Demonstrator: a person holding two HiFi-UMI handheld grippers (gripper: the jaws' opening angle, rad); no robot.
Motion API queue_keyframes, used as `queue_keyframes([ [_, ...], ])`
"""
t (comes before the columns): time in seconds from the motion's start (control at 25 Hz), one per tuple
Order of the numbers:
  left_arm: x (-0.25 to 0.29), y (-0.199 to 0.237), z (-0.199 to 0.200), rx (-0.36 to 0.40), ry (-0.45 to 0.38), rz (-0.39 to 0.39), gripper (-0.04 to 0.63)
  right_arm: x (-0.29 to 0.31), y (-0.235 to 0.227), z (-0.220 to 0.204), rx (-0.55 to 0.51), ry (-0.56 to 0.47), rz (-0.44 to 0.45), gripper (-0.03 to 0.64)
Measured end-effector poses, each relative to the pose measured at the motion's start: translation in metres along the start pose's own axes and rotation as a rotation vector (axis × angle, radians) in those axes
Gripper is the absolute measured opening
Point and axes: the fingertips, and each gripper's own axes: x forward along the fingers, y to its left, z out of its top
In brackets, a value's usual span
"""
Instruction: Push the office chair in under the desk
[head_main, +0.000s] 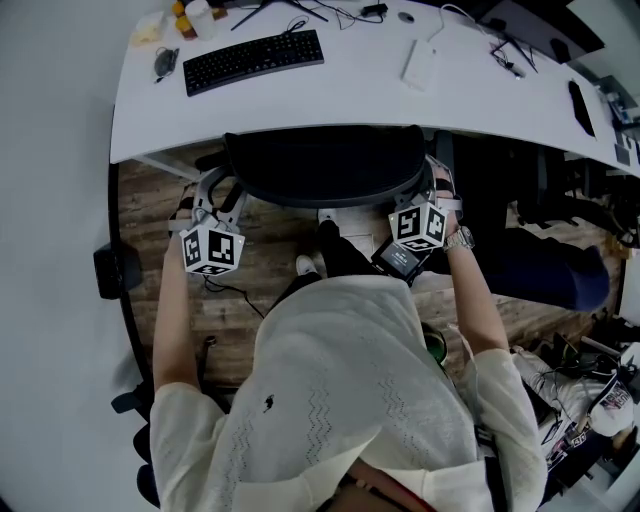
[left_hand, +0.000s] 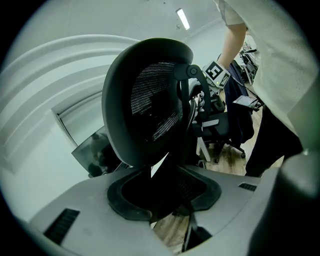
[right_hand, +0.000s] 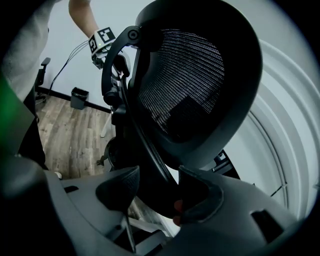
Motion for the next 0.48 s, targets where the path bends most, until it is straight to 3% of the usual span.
queue_keyframes([
  [0.48,0.004,0.012,-0.007,-0.009,-0.015,0.002,0.161,0.008,-0.002,0.008,0.008,-0.01,0.007,0.245],
])
